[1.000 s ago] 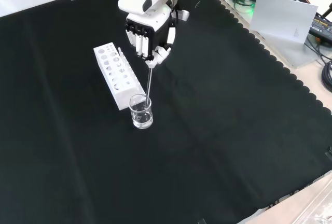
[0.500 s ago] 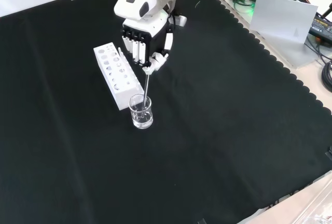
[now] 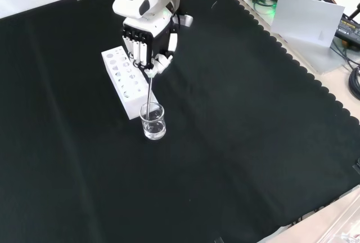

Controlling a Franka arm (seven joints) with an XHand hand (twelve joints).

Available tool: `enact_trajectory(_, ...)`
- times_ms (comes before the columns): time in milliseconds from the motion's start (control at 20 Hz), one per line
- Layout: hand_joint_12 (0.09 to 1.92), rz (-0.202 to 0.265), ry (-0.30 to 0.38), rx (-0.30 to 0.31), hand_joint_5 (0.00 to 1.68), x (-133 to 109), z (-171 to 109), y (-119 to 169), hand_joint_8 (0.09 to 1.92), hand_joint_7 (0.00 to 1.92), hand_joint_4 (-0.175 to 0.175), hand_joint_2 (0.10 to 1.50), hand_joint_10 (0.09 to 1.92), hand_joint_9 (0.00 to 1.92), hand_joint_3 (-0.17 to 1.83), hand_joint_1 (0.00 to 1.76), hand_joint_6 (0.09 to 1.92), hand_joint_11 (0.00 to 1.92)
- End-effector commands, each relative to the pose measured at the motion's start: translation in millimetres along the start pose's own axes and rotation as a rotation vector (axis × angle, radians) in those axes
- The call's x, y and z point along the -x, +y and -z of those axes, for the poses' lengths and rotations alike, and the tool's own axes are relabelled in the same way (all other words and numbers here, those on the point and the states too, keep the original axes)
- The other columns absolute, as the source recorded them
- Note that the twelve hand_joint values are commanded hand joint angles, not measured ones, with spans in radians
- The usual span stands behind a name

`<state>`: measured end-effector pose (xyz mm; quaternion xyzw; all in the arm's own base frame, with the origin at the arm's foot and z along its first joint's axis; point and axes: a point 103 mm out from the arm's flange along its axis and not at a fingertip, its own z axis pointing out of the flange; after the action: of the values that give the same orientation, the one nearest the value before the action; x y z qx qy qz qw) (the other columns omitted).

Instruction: Stir in the beaker to the left of the white test tube rack with the glass rod.

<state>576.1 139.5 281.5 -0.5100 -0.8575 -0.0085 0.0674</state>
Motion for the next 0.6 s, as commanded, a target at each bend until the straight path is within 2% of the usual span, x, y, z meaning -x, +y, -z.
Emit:
enact_trajectory(50, 0.81, -0.038, -0.014, -0.004, 1.18, 21.1, 1.3, -24.7, 1.11, 1.16, -0.175, 0.78, 0.88, 1.59, 0.53, 1.31, 0.50, 1.59)
enact_trajectory(350, 0.81, -0.030, -0.022, -0.015, 1.18, 2.4, -5.0, -30.6, 1.11, 1.16, -0.175, 0.78, 0.88, 1.59, 0.53, 1.31, 0.50, 1.59)
enact_trajectory(600, 0.81, -0.022, -0.020, -0.029, 1.18, -10.9, -11.1, -19.4, 1.10, 1.16, -0.175, 0.78, 0.88, 1.59, 0.53, 1.31, 0.50, 1.59)
